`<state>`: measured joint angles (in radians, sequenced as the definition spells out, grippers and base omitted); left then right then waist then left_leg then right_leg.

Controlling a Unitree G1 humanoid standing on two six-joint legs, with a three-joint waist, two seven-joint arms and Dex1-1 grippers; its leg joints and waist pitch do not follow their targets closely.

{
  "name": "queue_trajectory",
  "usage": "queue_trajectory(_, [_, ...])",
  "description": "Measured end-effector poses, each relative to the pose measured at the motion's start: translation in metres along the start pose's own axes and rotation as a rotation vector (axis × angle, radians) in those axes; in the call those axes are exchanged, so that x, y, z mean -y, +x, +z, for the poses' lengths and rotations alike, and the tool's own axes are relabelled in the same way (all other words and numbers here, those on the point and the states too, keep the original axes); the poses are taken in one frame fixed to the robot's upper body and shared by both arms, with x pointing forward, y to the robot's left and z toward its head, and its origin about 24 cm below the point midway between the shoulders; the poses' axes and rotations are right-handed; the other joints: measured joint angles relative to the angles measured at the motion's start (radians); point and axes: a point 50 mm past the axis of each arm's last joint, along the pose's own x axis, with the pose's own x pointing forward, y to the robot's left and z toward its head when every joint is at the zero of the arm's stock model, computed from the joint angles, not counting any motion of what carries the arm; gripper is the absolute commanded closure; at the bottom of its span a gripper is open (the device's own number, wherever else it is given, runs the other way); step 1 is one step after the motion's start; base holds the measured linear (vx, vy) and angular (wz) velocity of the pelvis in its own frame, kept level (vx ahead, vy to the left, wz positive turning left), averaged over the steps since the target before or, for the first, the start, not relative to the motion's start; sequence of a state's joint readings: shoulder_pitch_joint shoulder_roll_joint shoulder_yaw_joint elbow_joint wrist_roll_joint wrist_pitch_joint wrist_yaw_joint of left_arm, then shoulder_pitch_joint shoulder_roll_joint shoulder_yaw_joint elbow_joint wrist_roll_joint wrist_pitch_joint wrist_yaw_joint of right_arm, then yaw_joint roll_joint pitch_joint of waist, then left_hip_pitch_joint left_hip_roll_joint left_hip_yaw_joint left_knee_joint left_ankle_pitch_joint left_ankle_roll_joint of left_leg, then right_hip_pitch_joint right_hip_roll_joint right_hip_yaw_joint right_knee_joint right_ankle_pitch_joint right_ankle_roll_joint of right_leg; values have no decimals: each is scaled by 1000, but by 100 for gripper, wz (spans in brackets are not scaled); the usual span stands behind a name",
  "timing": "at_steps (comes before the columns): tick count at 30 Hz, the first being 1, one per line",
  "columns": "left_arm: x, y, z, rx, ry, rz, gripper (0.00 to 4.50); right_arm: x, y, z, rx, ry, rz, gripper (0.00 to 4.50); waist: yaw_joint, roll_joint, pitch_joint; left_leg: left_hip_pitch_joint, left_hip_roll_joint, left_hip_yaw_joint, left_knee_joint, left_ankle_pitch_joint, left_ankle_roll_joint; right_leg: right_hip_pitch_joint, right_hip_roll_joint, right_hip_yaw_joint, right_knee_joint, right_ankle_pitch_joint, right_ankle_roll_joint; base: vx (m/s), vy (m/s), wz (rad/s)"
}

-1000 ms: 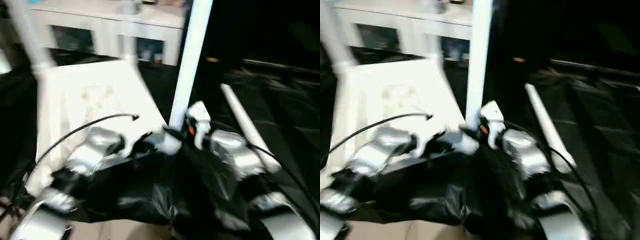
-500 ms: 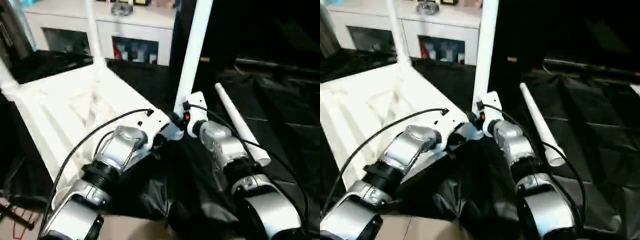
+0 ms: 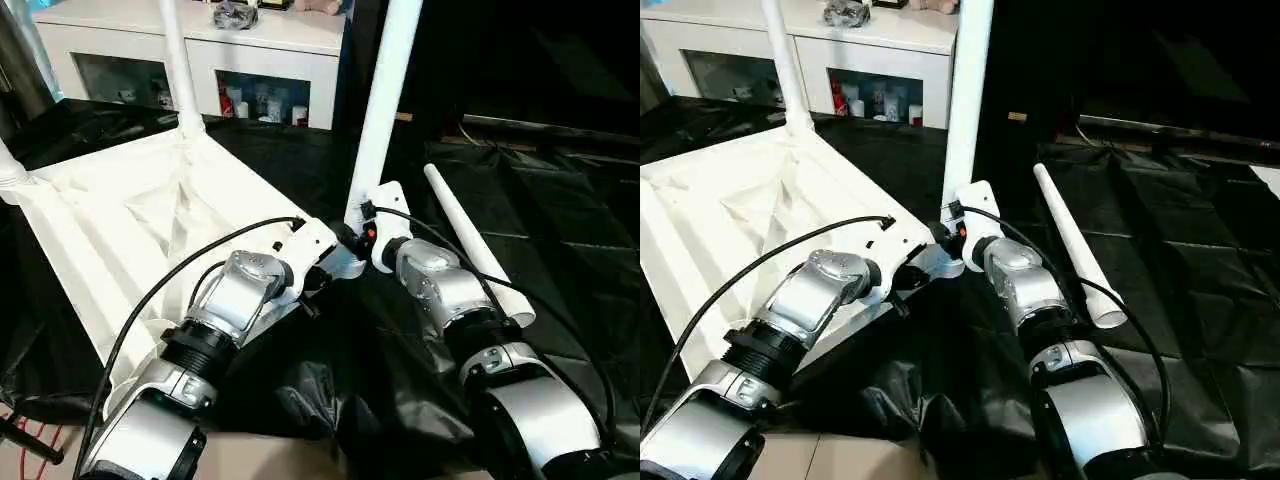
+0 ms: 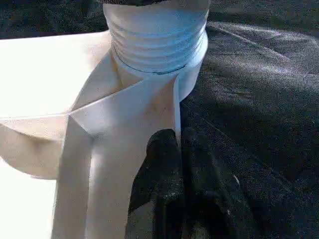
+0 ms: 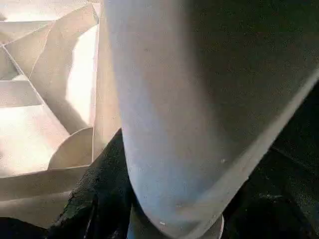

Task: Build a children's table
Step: Insert table leg to table base

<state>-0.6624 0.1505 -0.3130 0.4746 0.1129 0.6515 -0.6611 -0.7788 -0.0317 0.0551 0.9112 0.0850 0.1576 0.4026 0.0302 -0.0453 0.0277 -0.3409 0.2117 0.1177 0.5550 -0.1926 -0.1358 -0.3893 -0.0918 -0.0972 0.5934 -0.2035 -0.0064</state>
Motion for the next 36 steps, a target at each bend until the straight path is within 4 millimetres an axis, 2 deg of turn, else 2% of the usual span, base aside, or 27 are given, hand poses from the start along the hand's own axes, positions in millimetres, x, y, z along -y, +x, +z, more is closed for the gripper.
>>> queue_trajectory(3, [0,-1,2,8,7,-8,450,1,0,-6,-23,13,-4,178,2,0,1,-3,0,1,0,0,0,-2,0,1,-1,0,0,0,0,0])
queue_trajectory(5, [-1,-2,2,10,11,-8,450,1,0,-5,-21,12,1,148,2,-1,1,-7,1,1,0,0,0,-5,0,1,0,0,0,0,0,0])
queue_trajectory(9, [-2,-5,2,26,54,-29,450,1,0,-9,-33,22,11,116,5,0,1,-10,2,3,0,0,0,-9,0,2,1,13,-1,0,0,0])
queue_trajectory(12, [-2,-9,2,45,79,-44,450,1,-2,-18,-57,39,35,95,7,4,5,-14,7,8,0,0,0,-14,1,1,2,23,0,0,0,0])
queue_trajectory(16, [-5,-13,2,59,106,-53,450,2,-4,-14,-48,23,83,60,11,12,10,-14,15,15,0,4,-1,-15,5,1,2,26,-5,0,0,0])
queue_trajectory(19, [-6,-16,2,73,133,-78,450,4,-9,-11,-38,-7,137,60,15,18,14,-14,16,23,0,6,1,-15,4,3,1,24,-5,0,0,0])
queue_trajectory(24, [-9,-23,-2,92,178,-133,450,10,-23,-11,-41,-53,241,60,29,22,17,-14,16,29,3,11,8,-16,1,5,1,22,-6,0,0,0])
queue_trajectory(32, [-11,-35,-15,123,256,-243,450,14,-47,-9,-54,-191,405,60,40,23,17,-14,16,31,6,11,9,-17,0,6,2,20,-6,0,0,0])
queue_trajectory(36, [-9,-43,-23,129,287,-327,450,11,-61,-15,-86,-235,489,60,52,23,17,-13,16,32,6,11,9,-16,0,6,3,20,-6,0,0,0])
